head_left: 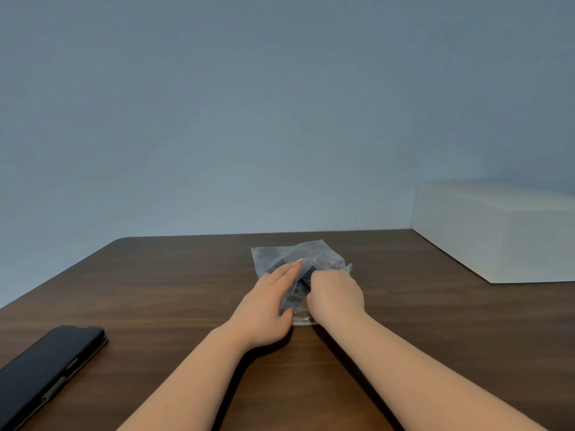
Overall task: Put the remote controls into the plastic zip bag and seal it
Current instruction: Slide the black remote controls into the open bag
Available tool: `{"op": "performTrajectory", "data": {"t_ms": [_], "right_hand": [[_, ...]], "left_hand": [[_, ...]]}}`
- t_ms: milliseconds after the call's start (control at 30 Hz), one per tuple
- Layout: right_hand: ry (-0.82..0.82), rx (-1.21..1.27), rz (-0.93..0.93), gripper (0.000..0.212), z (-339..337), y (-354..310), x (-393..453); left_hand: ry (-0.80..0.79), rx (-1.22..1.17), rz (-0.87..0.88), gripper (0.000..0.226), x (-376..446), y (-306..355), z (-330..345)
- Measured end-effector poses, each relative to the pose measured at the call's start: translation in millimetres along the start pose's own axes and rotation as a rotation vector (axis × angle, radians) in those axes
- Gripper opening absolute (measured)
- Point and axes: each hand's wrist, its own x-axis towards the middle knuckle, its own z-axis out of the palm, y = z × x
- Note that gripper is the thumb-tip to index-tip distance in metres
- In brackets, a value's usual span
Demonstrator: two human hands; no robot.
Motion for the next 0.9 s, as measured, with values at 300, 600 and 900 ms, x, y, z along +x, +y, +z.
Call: {"op": "performTrajectory", "data": {"t_ms": [300,600,900], "right_hand": [[-0.322,0.142,-0.081,0.043,-24.1,31.8,-2.3],[-0.203,0.0,-0.132,0.019,-20.4,33.4,-0.2],[-0.145,0.052,-0.166,0.021,9.8,32.4,14.9]], "left_hand": [[-0.019,0.015,-0.033,0.078,0.4,-4.5,0.6],[-0.047,0.01,-0.064,0.076,-0.2,-6.4,-0.6],[-0.045,0.013,-0.068,0.076,0.8,-9.6,1.7]]}}
